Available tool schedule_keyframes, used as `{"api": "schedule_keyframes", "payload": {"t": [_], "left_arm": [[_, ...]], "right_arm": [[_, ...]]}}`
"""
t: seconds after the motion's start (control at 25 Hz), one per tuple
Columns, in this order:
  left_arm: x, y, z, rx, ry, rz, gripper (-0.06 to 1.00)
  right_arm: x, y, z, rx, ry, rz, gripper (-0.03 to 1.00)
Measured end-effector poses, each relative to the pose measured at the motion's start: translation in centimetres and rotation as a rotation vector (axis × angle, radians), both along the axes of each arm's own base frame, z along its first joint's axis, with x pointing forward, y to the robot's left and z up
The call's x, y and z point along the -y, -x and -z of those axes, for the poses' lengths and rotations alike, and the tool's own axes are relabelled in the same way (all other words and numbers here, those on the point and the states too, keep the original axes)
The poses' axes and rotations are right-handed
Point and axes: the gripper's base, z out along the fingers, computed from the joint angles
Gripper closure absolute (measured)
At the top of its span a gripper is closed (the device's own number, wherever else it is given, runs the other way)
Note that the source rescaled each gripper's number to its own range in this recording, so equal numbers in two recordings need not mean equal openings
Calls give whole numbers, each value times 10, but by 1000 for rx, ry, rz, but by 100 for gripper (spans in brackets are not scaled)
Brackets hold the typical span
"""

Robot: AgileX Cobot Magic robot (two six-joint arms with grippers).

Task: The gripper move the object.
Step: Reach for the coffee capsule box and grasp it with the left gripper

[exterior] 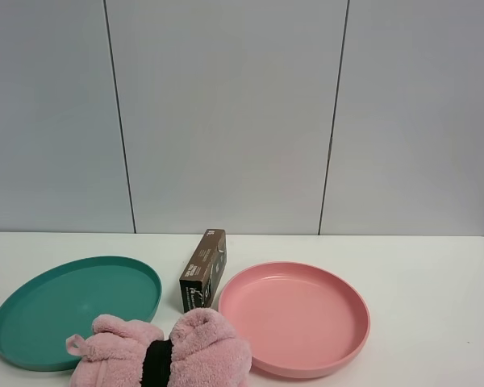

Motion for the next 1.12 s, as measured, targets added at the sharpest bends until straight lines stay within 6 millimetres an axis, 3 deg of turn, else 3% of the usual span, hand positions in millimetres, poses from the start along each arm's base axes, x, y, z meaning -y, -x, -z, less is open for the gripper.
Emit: {"api": "schedule_keyframes", "payload": {"t": [0.16, 0.44, 0.8, 1.12], "left_arm": [[26, -21, -8, -18, -32, 104, 0], [73, -68, 2, -72, -42, 169, 0], [97, -121, 22, -164, -36, 141, 0], [110, -152, 52, -257, -31, 113, 0]], "right_arm": [[0, 0, 0, 0, 0, 0, -3], [0, 0, 0, 0, 0, 0, -3], [0, 0, 0, 0, 0, 0, -3], [0, 0, 0, 0, 0, 0, -3]]}}
